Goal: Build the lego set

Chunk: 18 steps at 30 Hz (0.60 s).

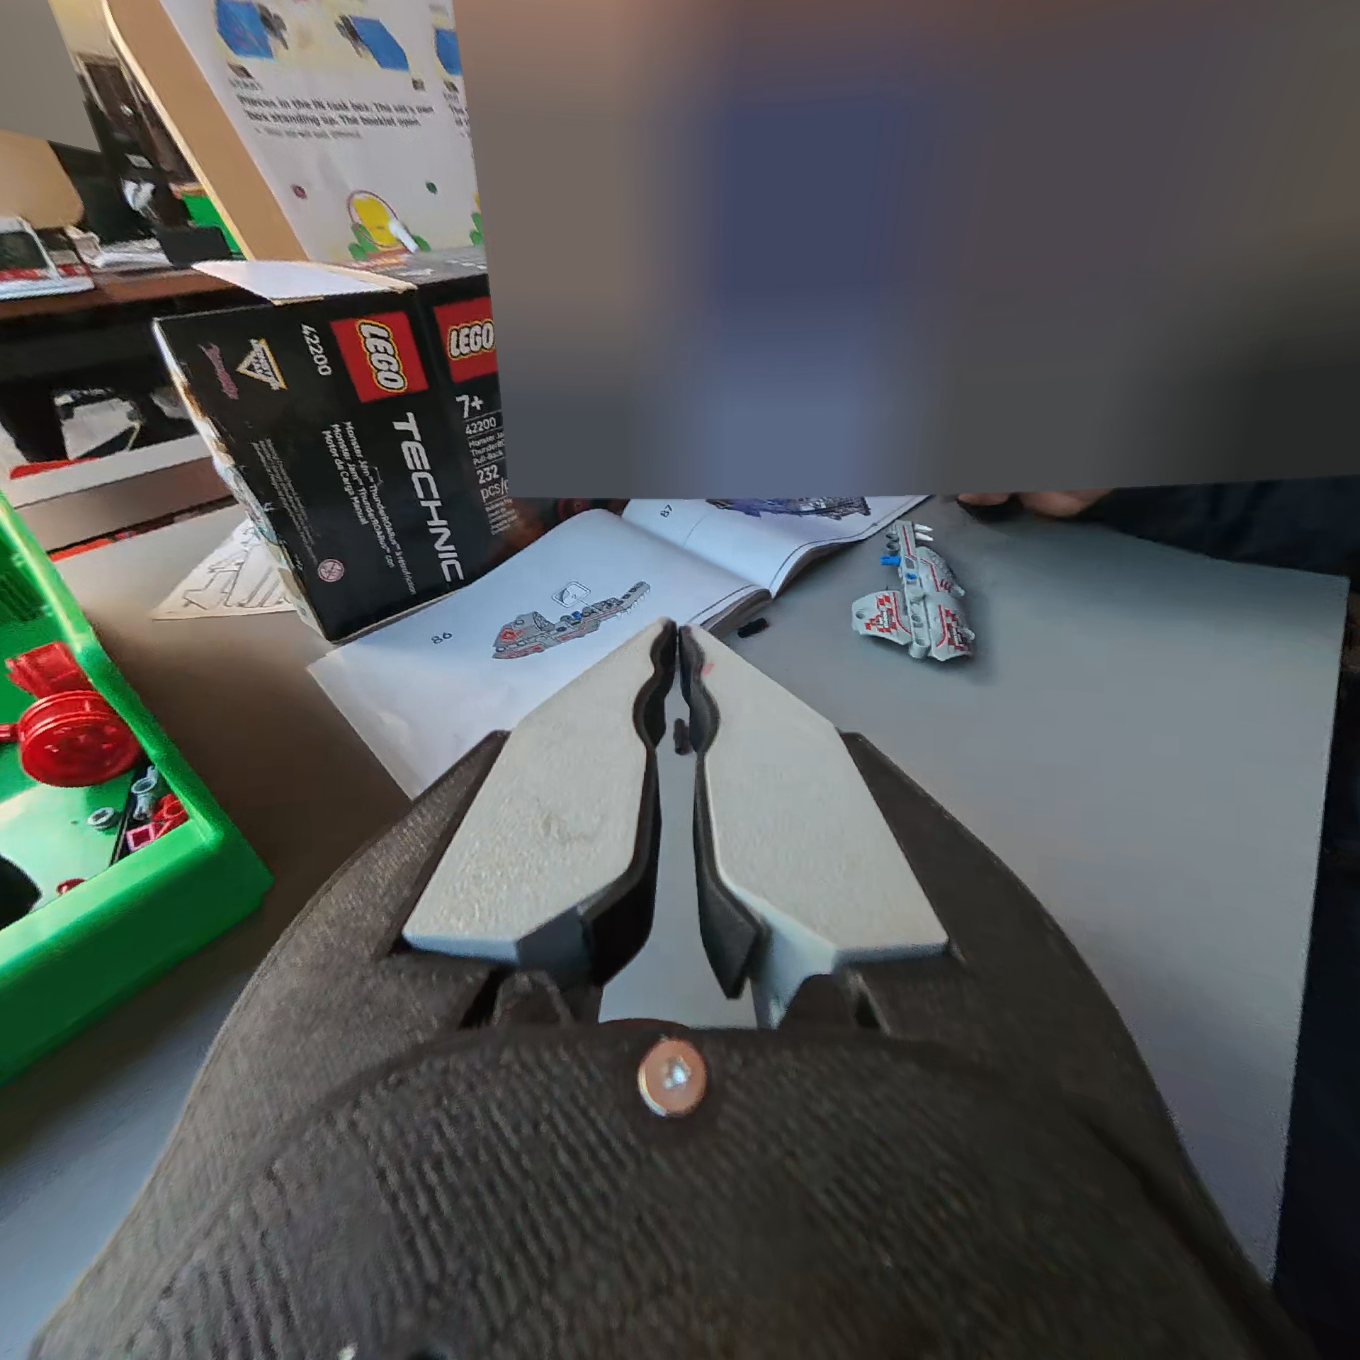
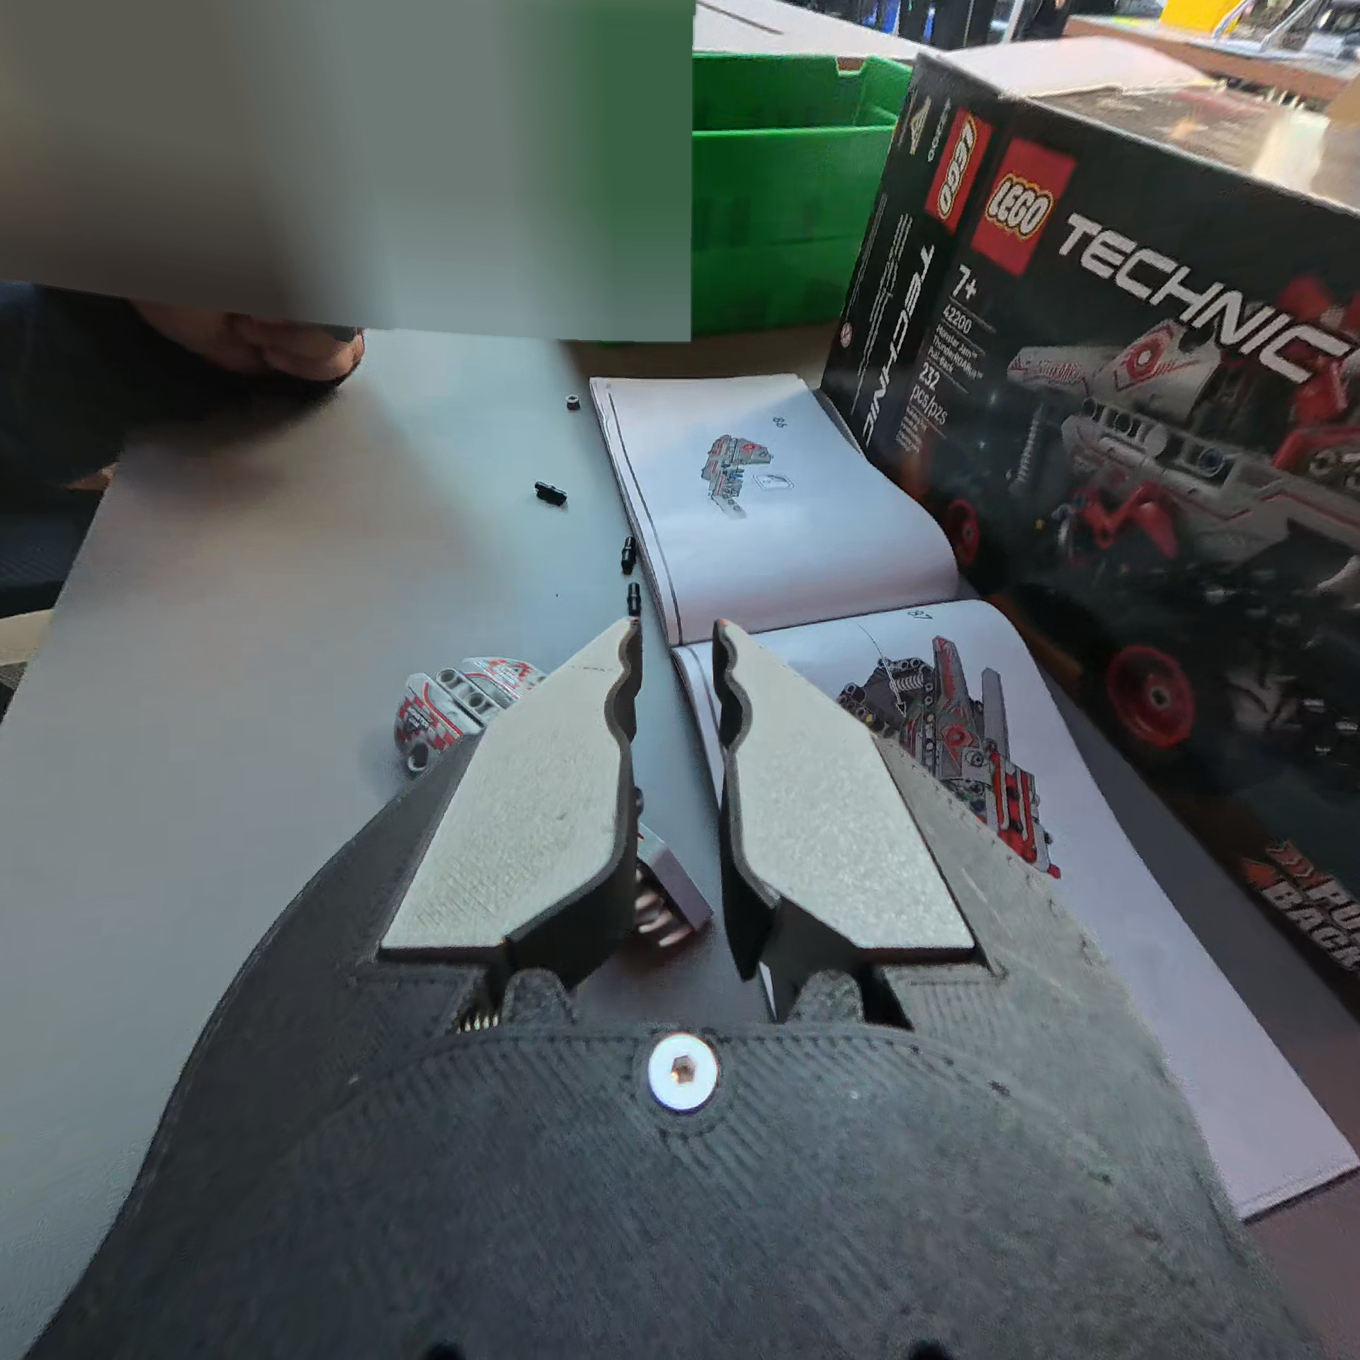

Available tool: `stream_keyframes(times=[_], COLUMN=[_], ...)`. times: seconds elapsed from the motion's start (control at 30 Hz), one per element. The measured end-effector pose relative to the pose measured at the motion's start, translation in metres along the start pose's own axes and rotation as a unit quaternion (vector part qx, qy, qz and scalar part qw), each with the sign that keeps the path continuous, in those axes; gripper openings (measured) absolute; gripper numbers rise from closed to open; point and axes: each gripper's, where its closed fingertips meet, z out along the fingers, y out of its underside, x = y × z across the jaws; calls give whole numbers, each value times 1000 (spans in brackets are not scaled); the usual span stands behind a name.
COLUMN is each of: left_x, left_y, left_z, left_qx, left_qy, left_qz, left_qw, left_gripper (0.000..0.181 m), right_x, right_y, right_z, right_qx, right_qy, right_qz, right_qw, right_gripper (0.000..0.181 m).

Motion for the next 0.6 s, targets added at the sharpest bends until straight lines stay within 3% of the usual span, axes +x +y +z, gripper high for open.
stream_keyframes(times=[0.2, 0.43, 0.6], left_x=[-1, 2, 0], left_y=[4, 1, 0], left_z=[4, 2, 2], left_qx=[-17, -4, -1], left_qy=[4, 17, 9], left_qz=[-12, -13, -12], left_qw=[1000, 1000, 1000], left_gripper=[9, 7, 7], right_x=[-4, -13, -11], right_y=[3, 4, 7], right_z=[-1, -6, -5], right_qx=[-7, -8, -16], right_qy=[-18, -70, -65], right_qz=[-7, 13, 16], right_qw=[1000, 997, 998], right_gripper=[17, 20, 20])
